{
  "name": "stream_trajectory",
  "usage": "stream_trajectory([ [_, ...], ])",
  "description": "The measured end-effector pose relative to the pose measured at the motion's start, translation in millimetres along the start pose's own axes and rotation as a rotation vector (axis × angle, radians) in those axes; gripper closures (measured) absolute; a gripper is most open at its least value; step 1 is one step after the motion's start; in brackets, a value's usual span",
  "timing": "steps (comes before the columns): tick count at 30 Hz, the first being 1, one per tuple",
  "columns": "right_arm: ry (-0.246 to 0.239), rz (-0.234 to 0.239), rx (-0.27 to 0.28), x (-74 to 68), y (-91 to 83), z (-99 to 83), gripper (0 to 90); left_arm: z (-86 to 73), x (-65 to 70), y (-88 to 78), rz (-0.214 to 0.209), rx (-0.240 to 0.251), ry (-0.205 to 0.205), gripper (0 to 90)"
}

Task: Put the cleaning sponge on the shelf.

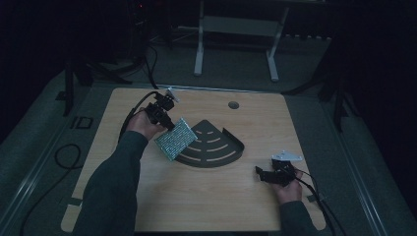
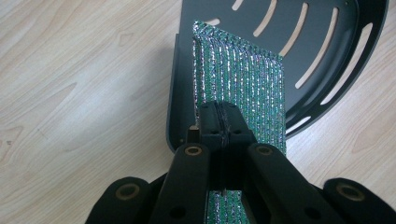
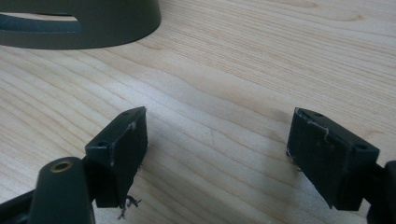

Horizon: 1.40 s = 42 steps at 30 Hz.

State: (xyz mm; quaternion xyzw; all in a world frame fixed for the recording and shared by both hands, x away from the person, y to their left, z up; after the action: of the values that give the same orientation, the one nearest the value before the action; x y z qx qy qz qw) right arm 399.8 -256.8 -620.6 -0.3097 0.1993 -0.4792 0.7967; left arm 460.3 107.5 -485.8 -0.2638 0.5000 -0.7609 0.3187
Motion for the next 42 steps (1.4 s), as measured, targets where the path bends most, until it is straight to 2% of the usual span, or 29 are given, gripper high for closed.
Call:
stream_trajectory([
  [9,0.0,0.0,0.0,0.0,0.0,0.0,19.6,6.7,0.6,4.2,-0.002,-0.008,0.006,90.0],
  [16,0.0,0.0,0.0,0.0,0.0,0.0,19.6,19.6,3.1,6.7,-0.006,0.0,0.02,90.0],
  [31,0.0,0.0,0.0,0.0,0.0,0.0,19.6,25.6,-7.2,18.0,0.016,0.003,0.015,90.0],
  [42,0.001,0.0,0.0,0.0,0.1,0.1,19.6,30.7,-6.5,26.4,0.021,0.006,0.026,90.0],
])
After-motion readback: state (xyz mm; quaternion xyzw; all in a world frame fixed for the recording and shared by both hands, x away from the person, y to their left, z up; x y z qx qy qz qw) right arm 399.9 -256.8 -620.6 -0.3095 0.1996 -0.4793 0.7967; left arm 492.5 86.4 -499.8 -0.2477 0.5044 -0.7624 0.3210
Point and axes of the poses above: each handheld gripper's, and its own axes: y roughly forward along the jaws, z roughly out of its top, x roughly to its right, the point moved 9 cm from there along y, roughly forward along the jaws, and after that the axes turned 2 degrees about y, right-handed, at the moved point
